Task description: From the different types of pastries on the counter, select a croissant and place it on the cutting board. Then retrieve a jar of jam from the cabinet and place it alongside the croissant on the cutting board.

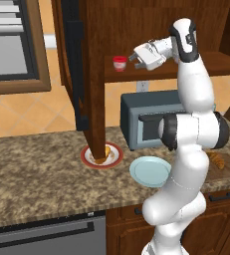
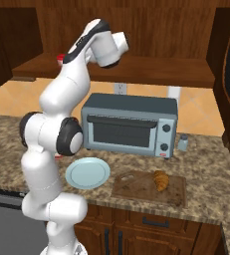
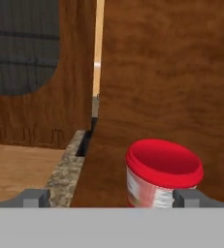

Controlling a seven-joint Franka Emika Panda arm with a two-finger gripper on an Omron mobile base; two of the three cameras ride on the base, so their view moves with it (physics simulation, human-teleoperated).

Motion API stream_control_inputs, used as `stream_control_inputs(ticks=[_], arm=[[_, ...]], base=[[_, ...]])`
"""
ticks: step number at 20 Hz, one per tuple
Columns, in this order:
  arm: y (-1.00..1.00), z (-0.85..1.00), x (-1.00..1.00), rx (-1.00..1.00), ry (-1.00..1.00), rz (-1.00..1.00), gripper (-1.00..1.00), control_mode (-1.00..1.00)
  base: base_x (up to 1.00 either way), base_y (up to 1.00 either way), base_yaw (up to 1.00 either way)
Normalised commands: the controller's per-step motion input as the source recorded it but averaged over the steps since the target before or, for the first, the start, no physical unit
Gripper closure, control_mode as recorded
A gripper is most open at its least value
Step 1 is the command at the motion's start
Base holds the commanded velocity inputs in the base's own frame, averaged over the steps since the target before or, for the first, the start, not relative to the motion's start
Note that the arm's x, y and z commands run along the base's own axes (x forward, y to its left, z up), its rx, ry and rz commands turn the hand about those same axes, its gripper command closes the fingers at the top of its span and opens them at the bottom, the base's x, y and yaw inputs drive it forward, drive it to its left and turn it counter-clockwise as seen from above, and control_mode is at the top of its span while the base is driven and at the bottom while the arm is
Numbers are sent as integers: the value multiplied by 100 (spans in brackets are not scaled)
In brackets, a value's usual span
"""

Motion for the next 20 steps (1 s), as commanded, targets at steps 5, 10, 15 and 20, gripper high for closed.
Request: stream_control_inputs(ticks=[5, 10, 15, 20], arm=[[10, -18, 27, 0, 0, 14, -100, -100], [23, -23, 50, 0, 1, 6, -100, -100], [29, -1, 41, 0, 3, 3, -100, -100], [58, -5, 38, 0, 16, 0, 100, -100]], base=[[0, 0, 0], [0, 0, 0], [0, 0, 0], [0, 0, 0]])
